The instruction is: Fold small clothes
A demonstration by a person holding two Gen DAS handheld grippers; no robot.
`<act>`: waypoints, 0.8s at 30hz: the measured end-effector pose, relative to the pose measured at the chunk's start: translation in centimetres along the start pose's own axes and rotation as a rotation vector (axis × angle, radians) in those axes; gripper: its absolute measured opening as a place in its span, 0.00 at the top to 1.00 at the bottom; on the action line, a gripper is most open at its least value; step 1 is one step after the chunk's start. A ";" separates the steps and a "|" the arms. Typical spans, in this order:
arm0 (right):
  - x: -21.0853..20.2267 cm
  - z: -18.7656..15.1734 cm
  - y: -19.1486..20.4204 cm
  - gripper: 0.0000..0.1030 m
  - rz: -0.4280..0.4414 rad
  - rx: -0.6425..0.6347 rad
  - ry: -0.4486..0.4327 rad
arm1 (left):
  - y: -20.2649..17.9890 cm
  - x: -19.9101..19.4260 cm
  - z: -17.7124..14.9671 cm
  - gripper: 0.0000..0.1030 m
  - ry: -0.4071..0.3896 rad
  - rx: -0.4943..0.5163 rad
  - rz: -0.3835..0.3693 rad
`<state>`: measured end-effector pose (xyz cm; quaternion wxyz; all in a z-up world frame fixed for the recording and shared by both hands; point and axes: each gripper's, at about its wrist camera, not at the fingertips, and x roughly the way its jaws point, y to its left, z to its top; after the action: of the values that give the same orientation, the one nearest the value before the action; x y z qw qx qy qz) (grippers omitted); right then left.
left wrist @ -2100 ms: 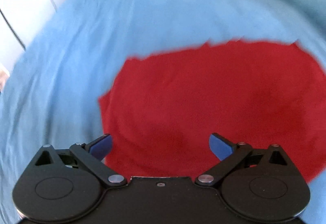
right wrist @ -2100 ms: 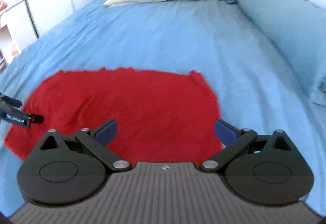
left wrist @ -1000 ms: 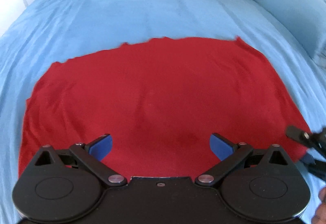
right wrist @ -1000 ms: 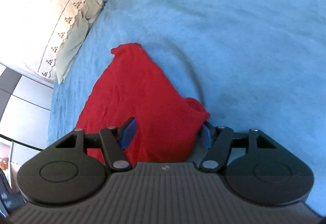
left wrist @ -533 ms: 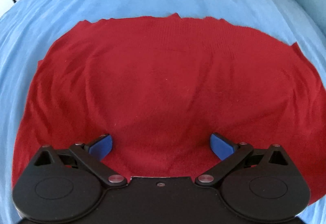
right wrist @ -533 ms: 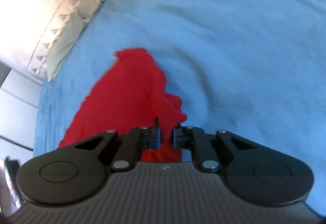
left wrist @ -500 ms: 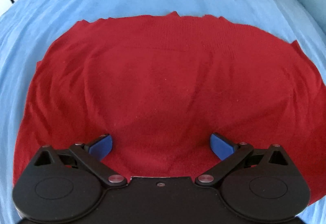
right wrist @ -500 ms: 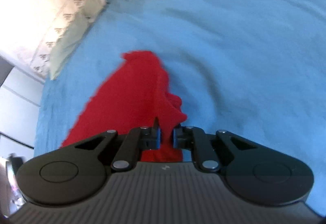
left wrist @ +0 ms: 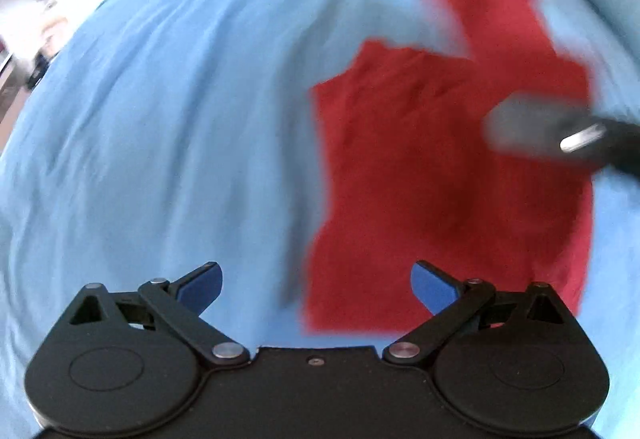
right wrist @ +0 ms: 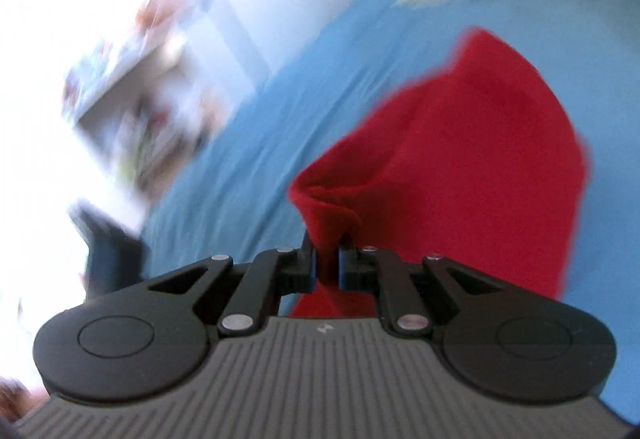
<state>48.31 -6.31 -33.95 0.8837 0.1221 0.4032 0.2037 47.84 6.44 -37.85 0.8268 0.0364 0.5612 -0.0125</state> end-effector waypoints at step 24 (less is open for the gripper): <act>-3.4 -10.4 -0.8 0.19 -0.407 -0.331 0.082 | 1.4 0.1 -0.8 0.06 -0.067 -0.147 -0.298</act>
<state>38.58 -8.03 -38.69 0.8973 -0.1161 0.4162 0.0897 47.22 7.86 -38.13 0.8345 -0.1085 0.5317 -0.0951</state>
